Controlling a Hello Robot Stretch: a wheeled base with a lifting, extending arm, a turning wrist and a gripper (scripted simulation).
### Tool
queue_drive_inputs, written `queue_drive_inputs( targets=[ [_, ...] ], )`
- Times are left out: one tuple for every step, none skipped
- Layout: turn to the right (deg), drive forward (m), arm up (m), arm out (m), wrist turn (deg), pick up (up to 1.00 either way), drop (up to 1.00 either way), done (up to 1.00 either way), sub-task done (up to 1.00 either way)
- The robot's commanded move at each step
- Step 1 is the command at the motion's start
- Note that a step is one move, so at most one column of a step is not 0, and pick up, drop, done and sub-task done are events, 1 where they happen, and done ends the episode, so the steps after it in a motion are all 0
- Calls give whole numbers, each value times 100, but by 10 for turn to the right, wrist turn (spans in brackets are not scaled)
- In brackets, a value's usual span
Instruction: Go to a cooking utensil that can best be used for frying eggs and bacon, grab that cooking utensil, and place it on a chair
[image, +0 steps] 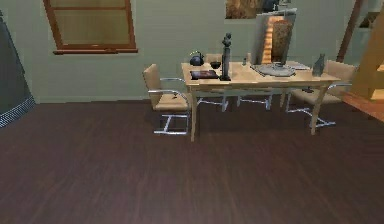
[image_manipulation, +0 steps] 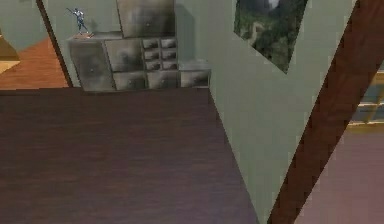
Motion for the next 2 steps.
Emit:
queue_drive_inputs(
  targets=[
    [0, 40, 0, 0, 0, 0, 0, 0, 0],
    [-450, 0, 0, 0, 0, 0, 0, 0, 0]
  ],
)
